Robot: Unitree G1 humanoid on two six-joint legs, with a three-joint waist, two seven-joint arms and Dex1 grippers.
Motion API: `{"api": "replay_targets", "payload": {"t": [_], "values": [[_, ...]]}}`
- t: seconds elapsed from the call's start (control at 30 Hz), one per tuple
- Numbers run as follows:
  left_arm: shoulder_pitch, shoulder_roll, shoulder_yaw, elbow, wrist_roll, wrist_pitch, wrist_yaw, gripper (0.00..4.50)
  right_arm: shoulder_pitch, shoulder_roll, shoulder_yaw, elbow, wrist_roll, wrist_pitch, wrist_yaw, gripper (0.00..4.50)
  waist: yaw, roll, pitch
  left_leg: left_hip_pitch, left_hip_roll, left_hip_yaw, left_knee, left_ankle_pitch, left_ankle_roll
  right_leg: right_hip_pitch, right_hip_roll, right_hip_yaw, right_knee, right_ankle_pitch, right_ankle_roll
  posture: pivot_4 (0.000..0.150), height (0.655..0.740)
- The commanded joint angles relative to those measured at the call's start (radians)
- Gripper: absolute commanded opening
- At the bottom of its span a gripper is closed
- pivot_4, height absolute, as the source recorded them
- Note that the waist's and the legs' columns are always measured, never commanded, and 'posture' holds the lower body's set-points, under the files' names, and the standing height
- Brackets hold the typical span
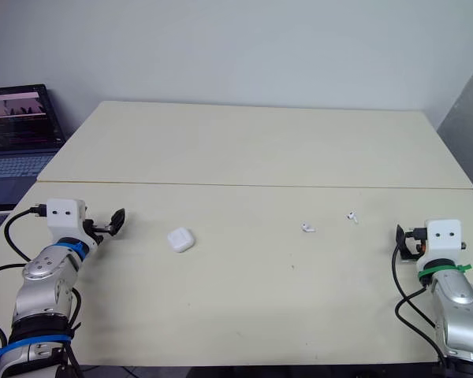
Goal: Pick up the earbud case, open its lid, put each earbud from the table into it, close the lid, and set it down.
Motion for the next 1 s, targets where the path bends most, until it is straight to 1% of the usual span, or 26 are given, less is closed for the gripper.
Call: {"api": "replay_targets", "payload": {"t": [0.03,0.53,0.63,0.7,0.77,0.9,1.0], "values": [[-0.006,0.028,0.023,-0.035,-0.003,-0.018,0.001,4.46,-0.014,-0.016,-0.022,-0.017,-0.006,-0.018,-0.010,4.50,0.000,0.000,0.000,0.000,0.000,0.000,0.000,0.000,0.000,0.000,0.000,0.000,0.000,0.000,0.000,0.150,0.7400],[-0.028,0.043,0.020,-0.016,-0.006,-0.039,-0.025,4.46,-0.008,-0.014,-0.024,-0.023,-0.005,-0.018,-0.014,4.50,0.000,0.000,0.000,0.000,0.000,0.000,0.000,0.000,0.000,0.000,0.000,0.000,0.000,0.000,0.000,0.150,0.7400],[-0.030,0.051,0.028,-0.022,-0.024,-0.038,-0.057,4.46,-0.011,-0.016,-0.024,-0.022,-0.006,-0.025,-0.014,4.50,0.000,0.000,0.000,0.000,0.000,0.000,0.000,0.000,0.000,0.000,0.000,0.000,0.000,0.000,0.000,0.150,0.7400],[-0.029,0.060,0.049,-0.049,-0.071,-0.020,-0.110,4.46,-0.020,-0.028,-0.017,-0.026,-0.010,-0.034,-0.002,4.50,0.000,0.000,0.000,0.000,0.000,0.000,0.000,0.000,0.000,0.000,0.000,0.000,0.000,0.000,0.000,0.150,0.7400],[-0.028,0.086,0.050,-0.099,-0.130,0.035,-0.198,4.46,-0.045,-0.053,0.004,-0.038,-0.007,-0.034,0.037,4.50,-0.001,0.000,0.000,0.000,0.000,0.000,0.000,0.000,0.000,0.000,0.000,0.000,0.000,0.000,0.000,0.150,0.7400],[-0.016,0.161,0.000,-0.220,-0.211,0.166,-0.391,4.46,-0.142,-0.105,0.081,-0.040,0.066,0.002,0.206,4.50,-0.009,0.000,0.000,0.000,0.000,0.001,0.000,0.000,0.000,0.000,0.000,0.000,0.000,0.000,0.000,0.150,0.7400],[-0.011,0.217,-0.061,-0.328,-0.264,0.286,-0.522,4.46,-0.245,-0.113,0.173,-0.037,0.148,0.044,0.377,4.50,-0.016,0.000,0.000,0.001,0.000,0.000,0.000,0.000,0.000,0.000,0.000,0.000,0.001,0.000,0.000,0.150,0.7400]]}}
